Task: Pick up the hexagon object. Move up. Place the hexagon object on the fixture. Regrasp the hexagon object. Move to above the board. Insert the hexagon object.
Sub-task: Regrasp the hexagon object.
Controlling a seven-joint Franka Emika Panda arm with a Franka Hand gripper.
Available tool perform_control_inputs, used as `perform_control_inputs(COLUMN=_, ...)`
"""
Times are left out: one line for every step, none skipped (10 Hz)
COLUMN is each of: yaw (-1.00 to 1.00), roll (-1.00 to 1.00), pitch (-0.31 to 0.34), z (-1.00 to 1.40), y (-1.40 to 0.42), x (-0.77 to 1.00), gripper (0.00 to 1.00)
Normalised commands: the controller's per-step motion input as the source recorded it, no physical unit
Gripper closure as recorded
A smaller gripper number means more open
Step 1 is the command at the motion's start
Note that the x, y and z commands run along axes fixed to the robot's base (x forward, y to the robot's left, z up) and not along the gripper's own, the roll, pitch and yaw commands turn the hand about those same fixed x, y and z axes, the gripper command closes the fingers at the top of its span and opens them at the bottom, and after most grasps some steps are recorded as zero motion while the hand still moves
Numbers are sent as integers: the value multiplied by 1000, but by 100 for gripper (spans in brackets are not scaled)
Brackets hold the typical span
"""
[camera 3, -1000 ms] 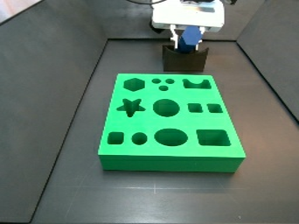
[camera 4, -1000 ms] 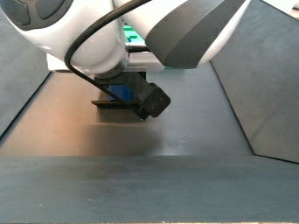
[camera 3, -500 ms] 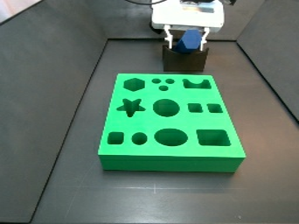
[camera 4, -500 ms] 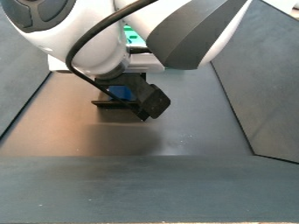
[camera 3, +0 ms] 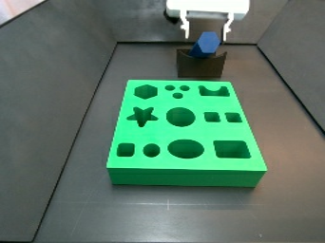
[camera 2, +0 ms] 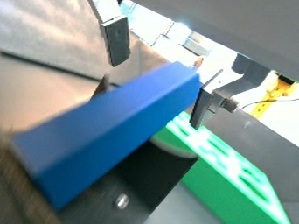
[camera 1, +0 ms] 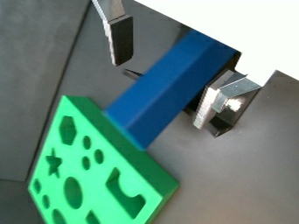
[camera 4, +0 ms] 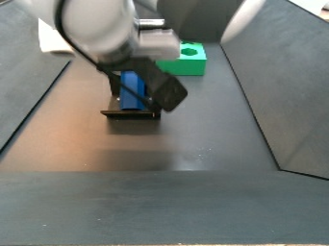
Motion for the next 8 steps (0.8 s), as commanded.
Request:
perform_control_inputs(yaw=28, roll=27, pitch=2, z=902, y=13, x=-48, gripper=0)
perform_control_inputs(yaw=27, roll=21, pitch=11, z=714, y=14, x=-45, gripper=0)
perform_control_inputs(yaw=23, roll=16, pitch=21, z=458, y=13, x=-39, gripper=0)
perform_control_inputs(yaw=21, roll=16, pitch=26, z=328, y=11, x=-37, gripper=0)
perform_control_inputs(yaw=29, roll=1000, pitch=31, z=950, y=-1000, x=3, gripper=0)
perform_control_inputs(yaw=29, roll=1000, pitch=29, z=908, y=-1000, x=5, gripper=0)
perform_control_inputs(yaw=28, roll=1000, pitch=22, z=882, y=-1000, x=-31, gripper=0)
perform_control_inputs(yaw=28, roll=1000, pitch=17, z=847, y=-1000, x=-54, gripper=0)
